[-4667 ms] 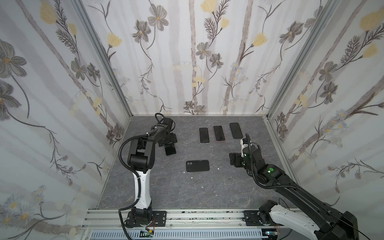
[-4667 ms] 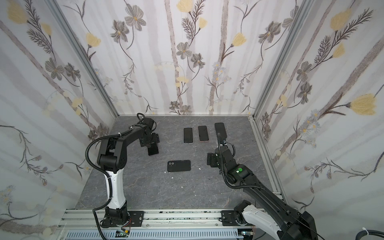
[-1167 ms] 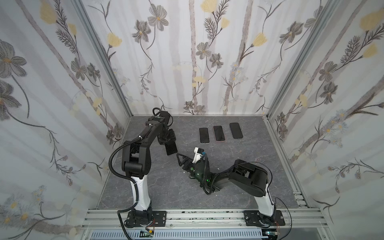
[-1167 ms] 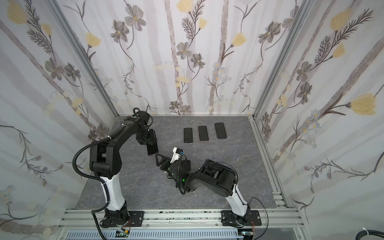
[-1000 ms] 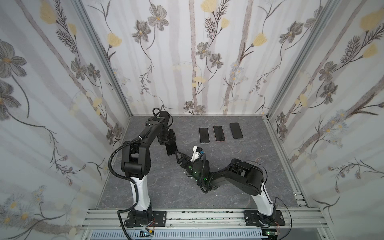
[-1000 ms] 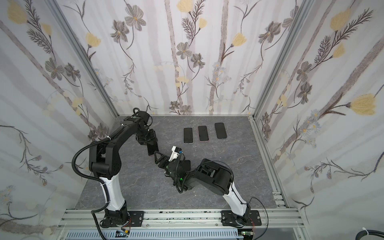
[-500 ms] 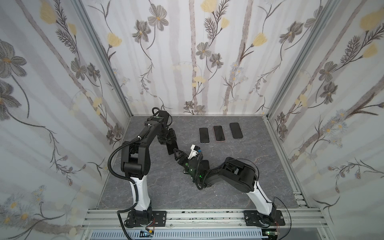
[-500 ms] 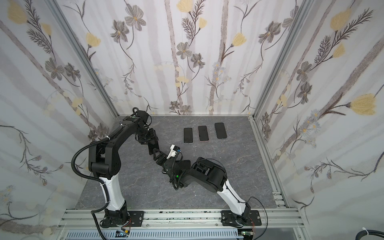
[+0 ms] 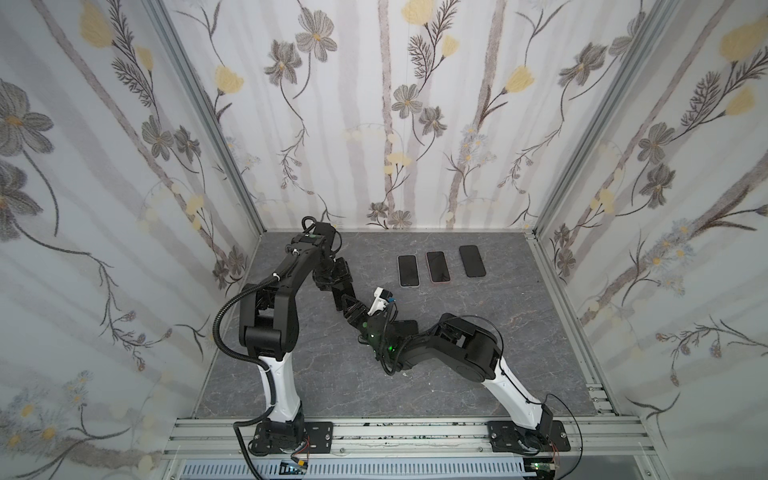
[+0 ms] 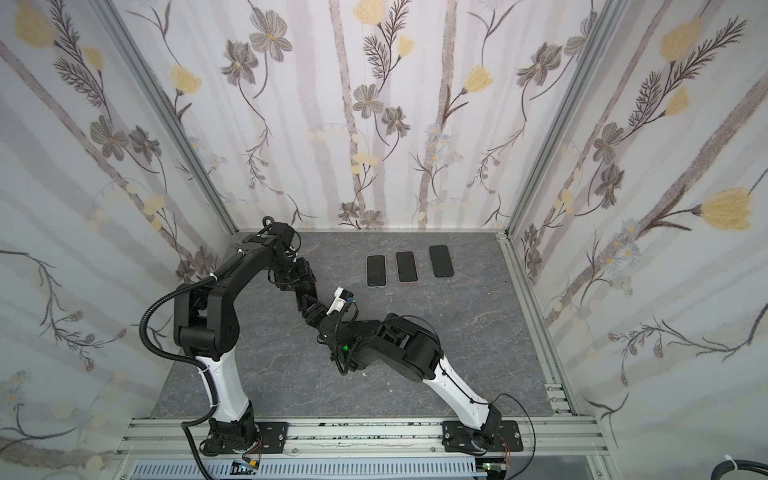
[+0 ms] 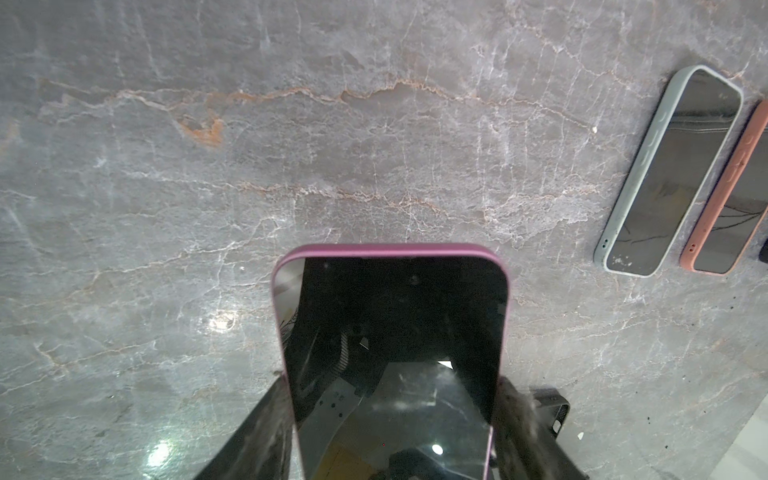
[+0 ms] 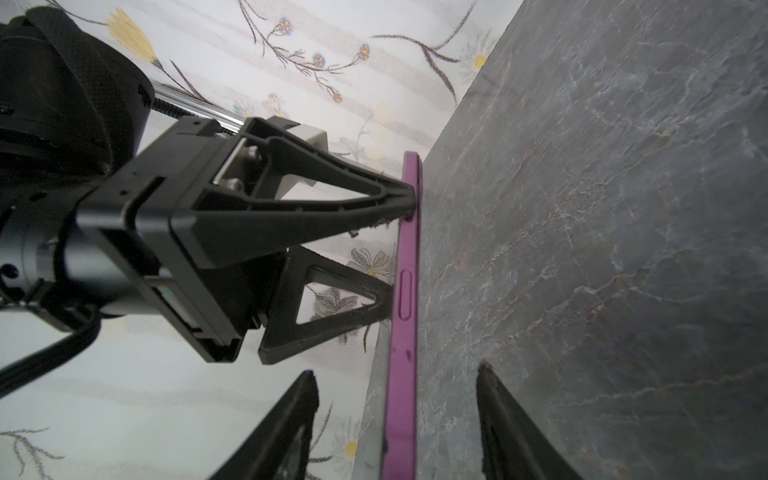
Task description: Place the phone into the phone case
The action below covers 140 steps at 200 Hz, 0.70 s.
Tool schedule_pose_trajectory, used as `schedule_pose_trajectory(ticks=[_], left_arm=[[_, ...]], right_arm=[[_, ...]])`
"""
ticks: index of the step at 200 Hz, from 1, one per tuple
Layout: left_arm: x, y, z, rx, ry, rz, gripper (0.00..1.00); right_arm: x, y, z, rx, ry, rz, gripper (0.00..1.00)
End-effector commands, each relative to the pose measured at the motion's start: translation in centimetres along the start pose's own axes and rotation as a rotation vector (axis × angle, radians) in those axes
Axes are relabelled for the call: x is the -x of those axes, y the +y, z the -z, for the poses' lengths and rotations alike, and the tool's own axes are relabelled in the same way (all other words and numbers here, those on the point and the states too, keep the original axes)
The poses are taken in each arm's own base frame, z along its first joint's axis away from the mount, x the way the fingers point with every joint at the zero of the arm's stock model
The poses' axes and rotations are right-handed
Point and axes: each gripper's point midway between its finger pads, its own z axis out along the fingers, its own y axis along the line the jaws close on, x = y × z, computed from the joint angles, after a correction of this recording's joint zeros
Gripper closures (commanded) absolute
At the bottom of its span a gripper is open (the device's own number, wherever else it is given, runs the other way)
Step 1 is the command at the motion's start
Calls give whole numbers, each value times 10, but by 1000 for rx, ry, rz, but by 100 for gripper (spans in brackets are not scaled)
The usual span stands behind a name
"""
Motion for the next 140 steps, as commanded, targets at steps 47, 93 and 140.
schedule_pose_trajectory(ticks=[47, 93, 140], left_arm=[[-5, -3, -1, -70, -4, 25, 65], [1, -7, 7, -91, -33, 29, 60], [12, -10, 31, -127, -109, 36, 42]], right_arm=[[0, 4, -11, 21, -34, 0, 62], [1, 11, -10, 47, -32, -8, 85], [5, 23, -7, 71, -27, -8, 100]])
